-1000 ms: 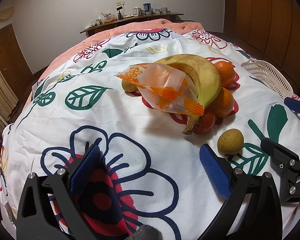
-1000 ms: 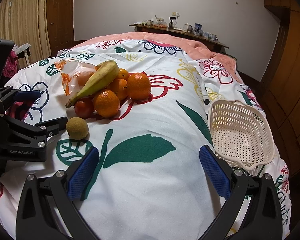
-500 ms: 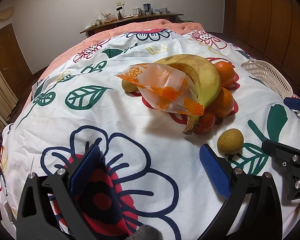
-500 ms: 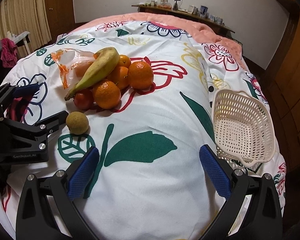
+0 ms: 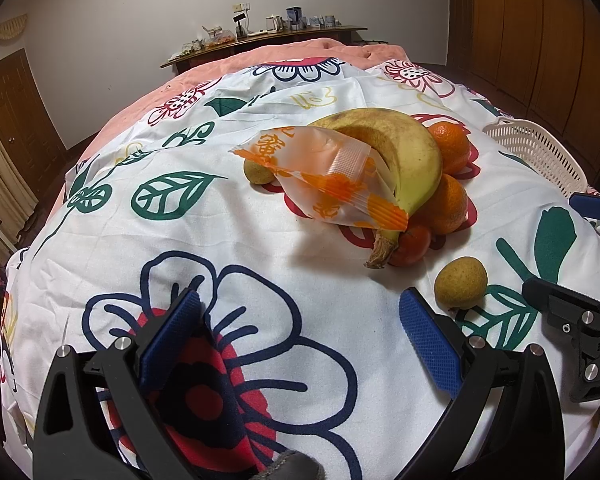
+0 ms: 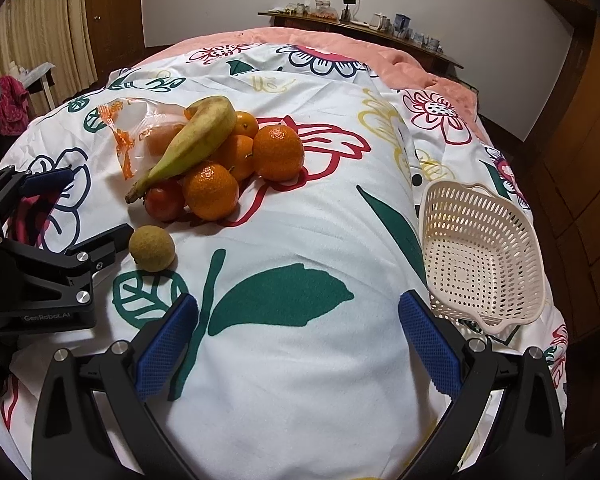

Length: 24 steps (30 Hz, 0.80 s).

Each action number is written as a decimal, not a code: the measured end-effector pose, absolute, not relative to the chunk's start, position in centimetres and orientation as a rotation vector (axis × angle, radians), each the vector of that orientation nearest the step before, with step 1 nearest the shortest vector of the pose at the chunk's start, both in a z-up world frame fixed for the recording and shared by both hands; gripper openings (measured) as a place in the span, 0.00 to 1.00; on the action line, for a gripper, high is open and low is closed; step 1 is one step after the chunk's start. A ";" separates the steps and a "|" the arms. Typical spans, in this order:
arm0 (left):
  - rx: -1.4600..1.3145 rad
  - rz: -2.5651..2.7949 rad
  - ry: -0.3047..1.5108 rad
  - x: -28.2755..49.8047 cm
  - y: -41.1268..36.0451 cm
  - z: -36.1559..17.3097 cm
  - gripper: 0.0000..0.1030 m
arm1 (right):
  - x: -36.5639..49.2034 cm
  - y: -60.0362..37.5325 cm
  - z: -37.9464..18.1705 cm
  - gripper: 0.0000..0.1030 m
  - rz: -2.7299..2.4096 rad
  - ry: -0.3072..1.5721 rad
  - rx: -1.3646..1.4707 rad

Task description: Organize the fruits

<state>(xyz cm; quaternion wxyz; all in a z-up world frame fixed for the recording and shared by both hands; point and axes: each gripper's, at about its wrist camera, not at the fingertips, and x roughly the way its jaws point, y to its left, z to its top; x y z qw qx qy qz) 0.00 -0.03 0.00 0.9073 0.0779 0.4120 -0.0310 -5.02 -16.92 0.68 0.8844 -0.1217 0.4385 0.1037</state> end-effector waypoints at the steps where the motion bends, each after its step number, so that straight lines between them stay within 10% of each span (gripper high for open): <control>1: 0.160 -0.065 0.850 0.0 0.0 0.0 0.98 | -5.1 -16.9 0.7 0.95 0.215 0.914 -0.254; 24: 0.161 -0.064 0.849 0.0 0.0 0.0 0.98 | -4.9 -16.8 0.7 0.95 0.212 0.918 -0.257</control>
